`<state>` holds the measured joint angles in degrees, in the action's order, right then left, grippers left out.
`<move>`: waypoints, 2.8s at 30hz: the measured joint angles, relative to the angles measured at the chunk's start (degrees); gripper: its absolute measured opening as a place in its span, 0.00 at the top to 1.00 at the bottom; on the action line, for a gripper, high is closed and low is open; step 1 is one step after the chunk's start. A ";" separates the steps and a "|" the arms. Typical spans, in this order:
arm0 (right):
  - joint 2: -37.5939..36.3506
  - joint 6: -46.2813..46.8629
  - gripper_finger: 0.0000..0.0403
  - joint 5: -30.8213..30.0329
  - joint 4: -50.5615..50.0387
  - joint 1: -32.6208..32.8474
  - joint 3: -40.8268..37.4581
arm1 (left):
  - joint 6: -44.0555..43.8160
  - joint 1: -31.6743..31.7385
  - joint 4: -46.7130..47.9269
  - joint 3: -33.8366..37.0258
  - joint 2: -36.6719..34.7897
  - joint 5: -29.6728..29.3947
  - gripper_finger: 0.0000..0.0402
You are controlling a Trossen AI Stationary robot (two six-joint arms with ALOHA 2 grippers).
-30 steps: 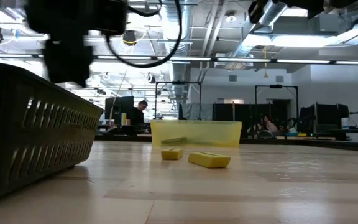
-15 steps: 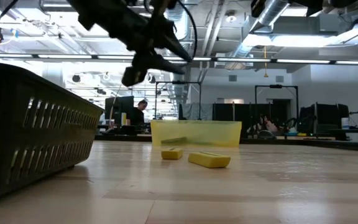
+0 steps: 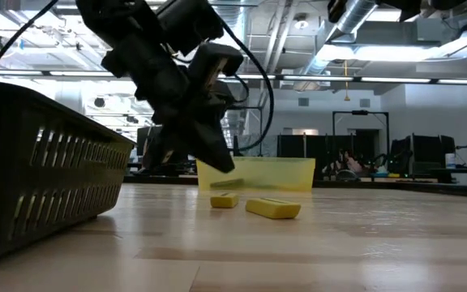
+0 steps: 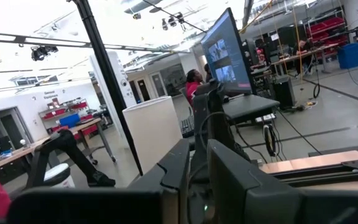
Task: Pick & Place School Supplies
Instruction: Put the yellow eraser into the left black bin
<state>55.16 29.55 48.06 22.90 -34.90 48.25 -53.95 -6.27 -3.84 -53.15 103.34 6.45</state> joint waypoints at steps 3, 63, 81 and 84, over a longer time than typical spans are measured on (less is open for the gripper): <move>0.00 0.17 0.87 0.58 -0.02 -0.69 0.00 | -0.04 -0.65 -0.22 -0.02 1.30 0.53 1.00; 0.02 0.01 0.87 1.62 -1.06 -1.24 0.02 | 0.08 -1.96 0.93 2.78 3.79 2.78 1.00; 0.02 -0.16 0.87 3.07 -2.08 -1.27 0.02 | -3.62 -1.99 -1.96 6.55 1.76 3.97 1.00; 0.02 -0.40 0.87 3.07 -2.08 -1.27 0.02 | -3.77 -1.96 -2.90 6.92 -1.11 -3.07 1.00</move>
<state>55.18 29.15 51.13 20.82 -36.16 48.27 -57.72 -8.23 -6.74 -46.23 102.23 3.38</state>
